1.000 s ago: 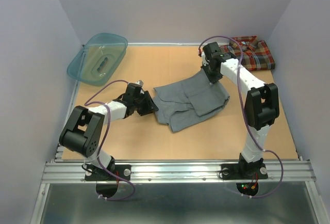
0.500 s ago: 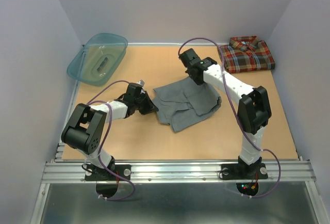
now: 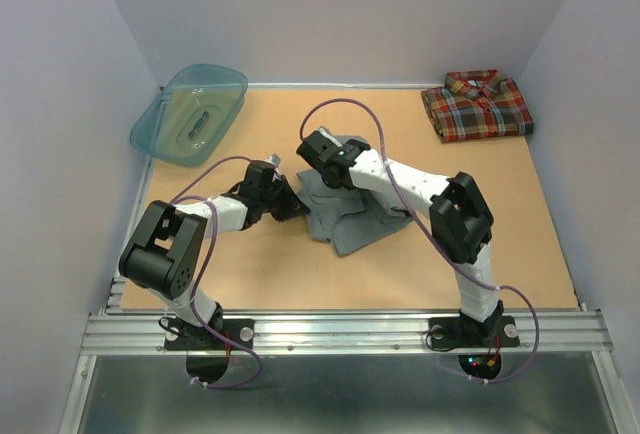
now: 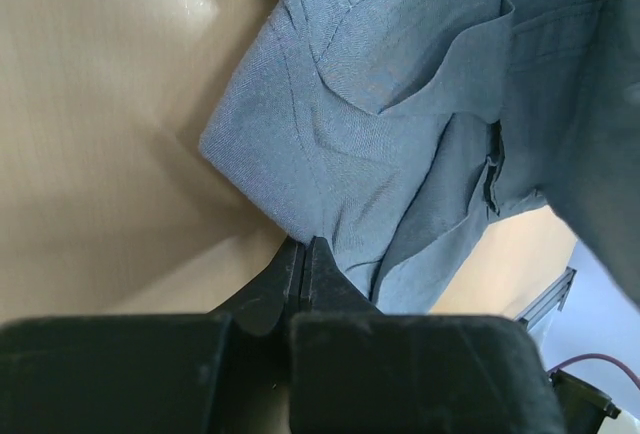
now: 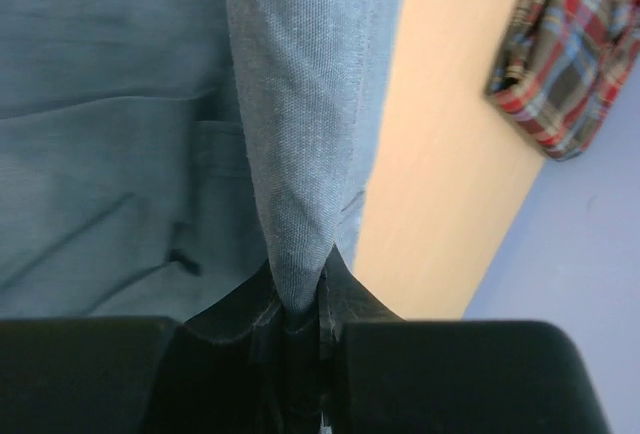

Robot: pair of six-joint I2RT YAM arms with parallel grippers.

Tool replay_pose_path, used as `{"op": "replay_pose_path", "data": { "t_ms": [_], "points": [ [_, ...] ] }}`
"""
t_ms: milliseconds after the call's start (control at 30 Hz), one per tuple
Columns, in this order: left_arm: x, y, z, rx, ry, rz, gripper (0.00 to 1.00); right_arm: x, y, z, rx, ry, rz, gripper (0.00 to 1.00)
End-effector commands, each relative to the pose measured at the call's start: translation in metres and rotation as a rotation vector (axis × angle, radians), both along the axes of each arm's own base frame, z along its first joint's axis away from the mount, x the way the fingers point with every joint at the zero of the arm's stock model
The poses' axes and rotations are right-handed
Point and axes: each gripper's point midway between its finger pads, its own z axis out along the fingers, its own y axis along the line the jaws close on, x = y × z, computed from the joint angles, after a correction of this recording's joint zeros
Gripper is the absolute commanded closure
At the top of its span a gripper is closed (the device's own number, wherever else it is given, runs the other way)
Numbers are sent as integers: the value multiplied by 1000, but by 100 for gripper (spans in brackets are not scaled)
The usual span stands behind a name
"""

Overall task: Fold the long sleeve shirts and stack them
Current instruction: Fold the shirt

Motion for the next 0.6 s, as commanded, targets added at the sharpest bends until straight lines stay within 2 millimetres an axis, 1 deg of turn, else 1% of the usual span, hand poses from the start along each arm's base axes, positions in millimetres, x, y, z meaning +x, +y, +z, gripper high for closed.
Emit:
{"op": "replay_pose_path", "data": {
  "t_ms": [0,33,67,133,167,233,333,400,467,500,533,567],
  "points": [
    [1,-4,10,-40,-32,-3,100,-9,42,5,146,-8,-4,90],
    [1,-4,10,-41,-30,-1,100,-13,55,2,185,4,3,89],
    [1,-4,10,-41,-30,-1,100,-15,58,-4,190,25,10,89],
    [0,-4,10,-43,-29,-1,100,-21,73,-7,247,48,16,88],
    [0,-4,10,-45,-29,-1,100,-24,80,-14,274,78,19,88],
    [0,-4,11,-49,-29,-1,100,-27,88,-19,319,99,5,87],
    [0,-4,11,-52,-29,-1,100,-31,96,-33,354,134,-22,86],
    [0,-4,11,-53,-32,1,100,-33,102,-39,390,153,-35,84],
    [0,-4,12,-53,-35,0,100,-34,104,-49,392,170,-47,80],
    [-1,-4,11,-52,-31,-1,100,-35,105,-51,400,169,-58,79],
    [-1,-4,12,-54,-31,0,100,-35,105,-57,399,176,-68,76],
    [-1,-4,11,-54,-31,0,100,-37,108,-57,416,185,-69,72]
  ]
}}
